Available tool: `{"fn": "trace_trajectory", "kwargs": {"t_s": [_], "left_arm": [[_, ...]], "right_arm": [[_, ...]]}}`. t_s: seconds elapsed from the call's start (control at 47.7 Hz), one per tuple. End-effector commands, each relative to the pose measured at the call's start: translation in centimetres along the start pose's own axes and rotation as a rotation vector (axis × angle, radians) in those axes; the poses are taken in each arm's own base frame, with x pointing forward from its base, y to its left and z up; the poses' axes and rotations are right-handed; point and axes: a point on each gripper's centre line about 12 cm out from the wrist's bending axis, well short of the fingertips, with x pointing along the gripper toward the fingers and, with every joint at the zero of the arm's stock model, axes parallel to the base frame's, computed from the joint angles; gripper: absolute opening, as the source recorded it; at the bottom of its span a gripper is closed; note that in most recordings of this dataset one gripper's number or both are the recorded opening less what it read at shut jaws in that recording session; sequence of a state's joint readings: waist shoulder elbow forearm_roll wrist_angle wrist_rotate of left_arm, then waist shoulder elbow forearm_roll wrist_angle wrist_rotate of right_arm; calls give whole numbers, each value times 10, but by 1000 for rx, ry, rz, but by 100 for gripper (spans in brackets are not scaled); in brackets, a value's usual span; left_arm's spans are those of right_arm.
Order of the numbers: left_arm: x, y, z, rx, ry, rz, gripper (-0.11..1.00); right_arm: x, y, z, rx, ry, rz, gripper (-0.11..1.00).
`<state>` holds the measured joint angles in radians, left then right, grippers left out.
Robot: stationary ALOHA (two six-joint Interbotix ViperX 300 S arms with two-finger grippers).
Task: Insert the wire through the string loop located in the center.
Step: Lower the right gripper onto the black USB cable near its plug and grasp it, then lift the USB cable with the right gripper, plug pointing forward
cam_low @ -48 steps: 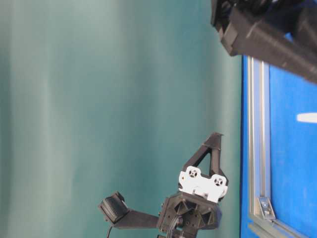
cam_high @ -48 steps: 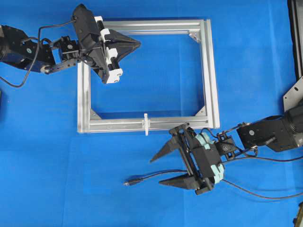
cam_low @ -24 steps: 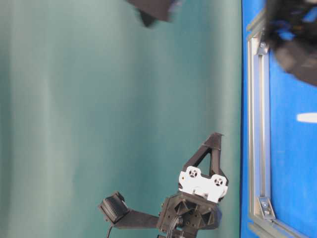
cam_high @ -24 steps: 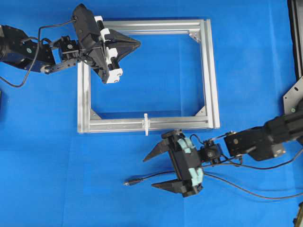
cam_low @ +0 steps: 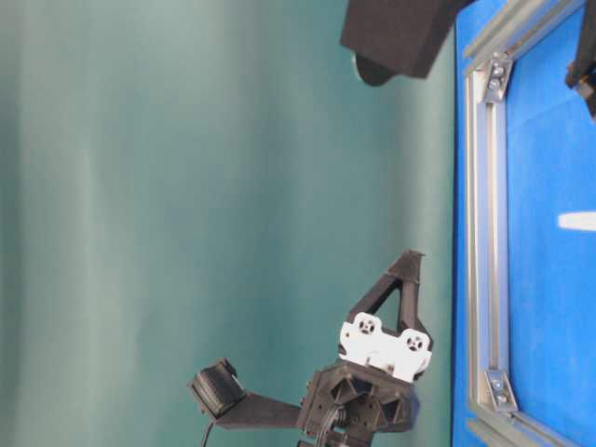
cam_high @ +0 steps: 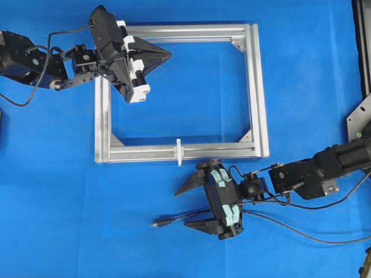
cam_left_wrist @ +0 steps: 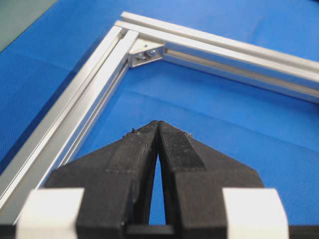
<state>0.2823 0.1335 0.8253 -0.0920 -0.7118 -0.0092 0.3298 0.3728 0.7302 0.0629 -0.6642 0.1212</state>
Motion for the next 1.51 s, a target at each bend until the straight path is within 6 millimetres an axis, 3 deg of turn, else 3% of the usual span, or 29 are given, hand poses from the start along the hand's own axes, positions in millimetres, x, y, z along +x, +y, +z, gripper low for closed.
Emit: {"fn": "trace_trajectory", "kwargs": {"t_s": [0.0,0.084,0.272,0.398,0.796,1.341,1.488], "left_arm": [[-2,-1,15,1,-43,-3,0],[-2,-1,15,3,-43,-3,0],[-2,0,15,9,-43,-2,0],[-2,0,14,9,-41,-2,0],[-2,0,14,9,-41,-2,0],[-3,0,14,9,-40,-2,0],[-3,0,14,9,-40,-2,0]], "right_arm": [[1,3,12,2,-41,7,79],[3,3,12,0,-41,8,67],[4,5,10,-11,-29,15,16],[4,6,11,-17,-30,20,-2],[-2,6,14,-16,-33,21,-2],[-50,15,85,-30,-61,29,-2],[-55,16,91,-41,-58,28,-2]]}}
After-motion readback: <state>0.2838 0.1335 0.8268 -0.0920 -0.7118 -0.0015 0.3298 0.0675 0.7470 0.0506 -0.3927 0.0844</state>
